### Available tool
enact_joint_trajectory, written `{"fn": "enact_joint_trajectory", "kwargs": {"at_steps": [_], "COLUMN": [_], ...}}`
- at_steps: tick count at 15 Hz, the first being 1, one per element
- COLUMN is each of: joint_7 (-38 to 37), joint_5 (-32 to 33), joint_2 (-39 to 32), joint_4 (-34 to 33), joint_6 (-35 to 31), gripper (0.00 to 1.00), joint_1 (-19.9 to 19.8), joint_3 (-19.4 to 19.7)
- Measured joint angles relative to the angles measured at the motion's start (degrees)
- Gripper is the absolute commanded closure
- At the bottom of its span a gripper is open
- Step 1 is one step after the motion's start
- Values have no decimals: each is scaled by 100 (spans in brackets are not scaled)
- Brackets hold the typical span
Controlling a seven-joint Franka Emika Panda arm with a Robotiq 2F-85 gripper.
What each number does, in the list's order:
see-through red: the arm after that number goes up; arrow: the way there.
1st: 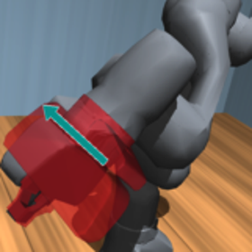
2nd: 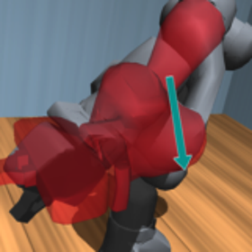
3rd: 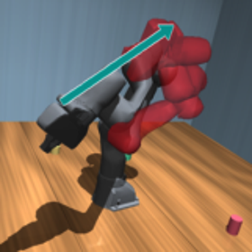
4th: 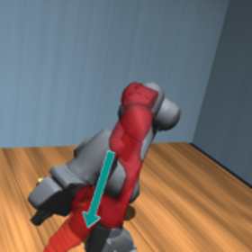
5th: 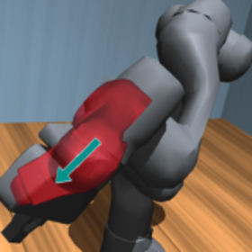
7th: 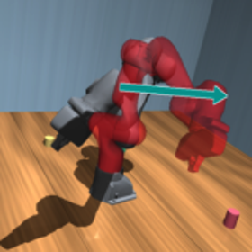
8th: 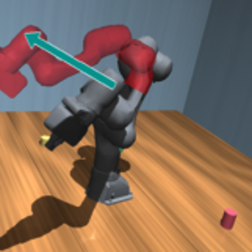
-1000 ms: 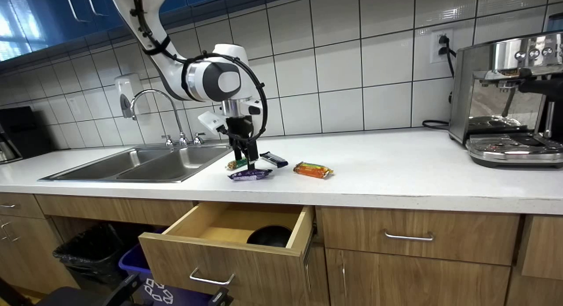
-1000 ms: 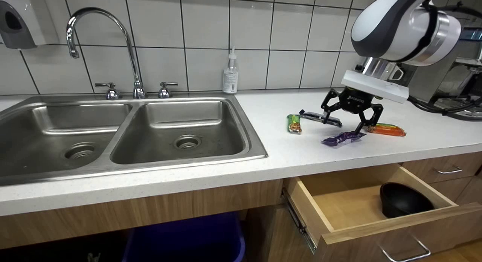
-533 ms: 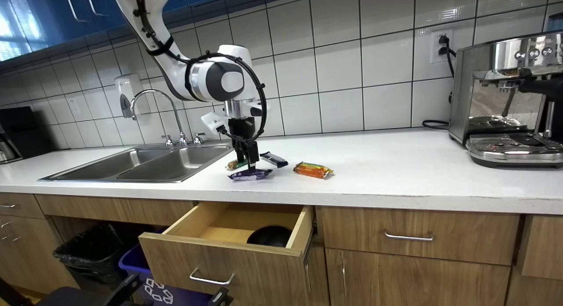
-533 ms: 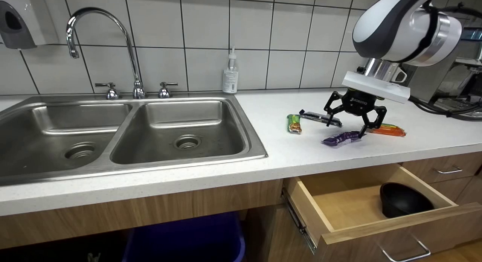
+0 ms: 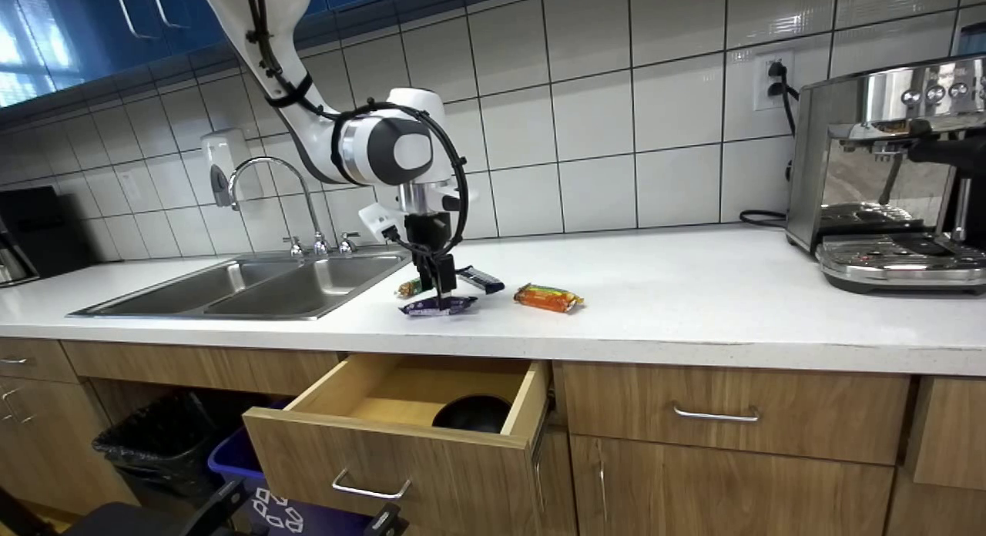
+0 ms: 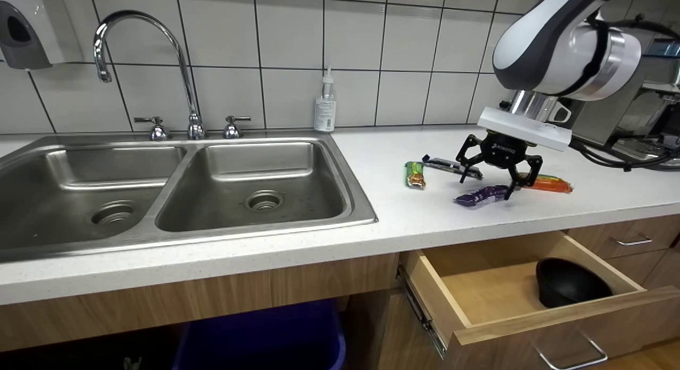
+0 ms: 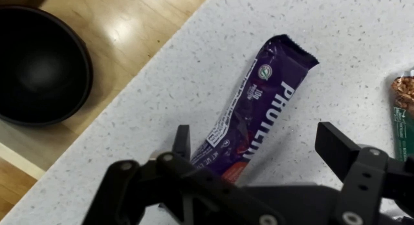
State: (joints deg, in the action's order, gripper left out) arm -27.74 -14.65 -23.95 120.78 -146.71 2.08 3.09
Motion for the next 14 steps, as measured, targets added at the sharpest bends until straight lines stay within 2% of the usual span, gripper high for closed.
{"fn": "enact_joint_trajectory", "kwargs": {"at_steps": [3,4,5,14], "joint_7": [-65,-84,-104,-230], "joint_5": [0,0,0,0], "joint_2": [-120,-153,-185,-232], "joint_4": [-107,-142,-179,-301], "joint_6": [0,0,0,0], "gripper": [0,25,26,97], "joint_1": [41,53,65,103], "joint_3": [10,13,17,57]}}
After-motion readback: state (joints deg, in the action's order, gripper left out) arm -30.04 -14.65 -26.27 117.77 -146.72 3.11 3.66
